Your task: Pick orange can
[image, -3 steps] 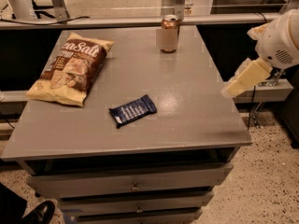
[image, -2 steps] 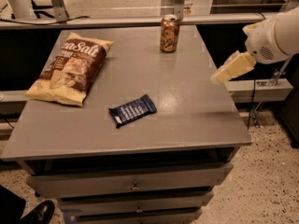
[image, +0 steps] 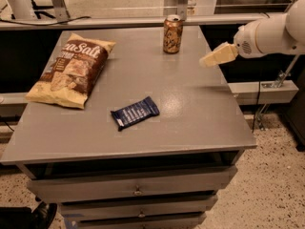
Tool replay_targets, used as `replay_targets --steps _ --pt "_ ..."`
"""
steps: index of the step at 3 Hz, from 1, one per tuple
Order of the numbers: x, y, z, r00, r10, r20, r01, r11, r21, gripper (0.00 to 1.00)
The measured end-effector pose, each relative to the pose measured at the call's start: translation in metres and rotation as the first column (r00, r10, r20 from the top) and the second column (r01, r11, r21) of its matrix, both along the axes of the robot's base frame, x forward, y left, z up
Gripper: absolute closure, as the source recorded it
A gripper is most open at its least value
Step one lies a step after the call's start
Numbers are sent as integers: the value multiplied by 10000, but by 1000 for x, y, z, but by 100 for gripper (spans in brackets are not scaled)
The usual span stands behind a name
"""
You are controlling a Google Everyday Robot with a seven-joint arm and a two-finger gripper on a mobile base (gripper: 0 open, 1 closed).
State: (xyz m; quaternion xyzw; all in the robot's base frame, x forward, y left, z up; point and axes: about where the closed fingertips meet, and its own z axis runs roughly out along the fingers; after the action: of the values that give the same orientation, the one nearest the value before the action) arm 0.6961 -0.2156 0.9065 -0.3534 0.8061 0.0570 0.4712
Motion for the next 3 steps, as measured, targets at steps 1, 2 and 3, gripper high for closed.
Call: replay_targets --steps 1,2,3 --pt "0 0 0 10000 1 0 -1 10000 1 0" --pt "5 3 0 9995 -84 315 73 9993 362 0" --pt "34 12 5 9946 -428 950 293 9898 1393 0"
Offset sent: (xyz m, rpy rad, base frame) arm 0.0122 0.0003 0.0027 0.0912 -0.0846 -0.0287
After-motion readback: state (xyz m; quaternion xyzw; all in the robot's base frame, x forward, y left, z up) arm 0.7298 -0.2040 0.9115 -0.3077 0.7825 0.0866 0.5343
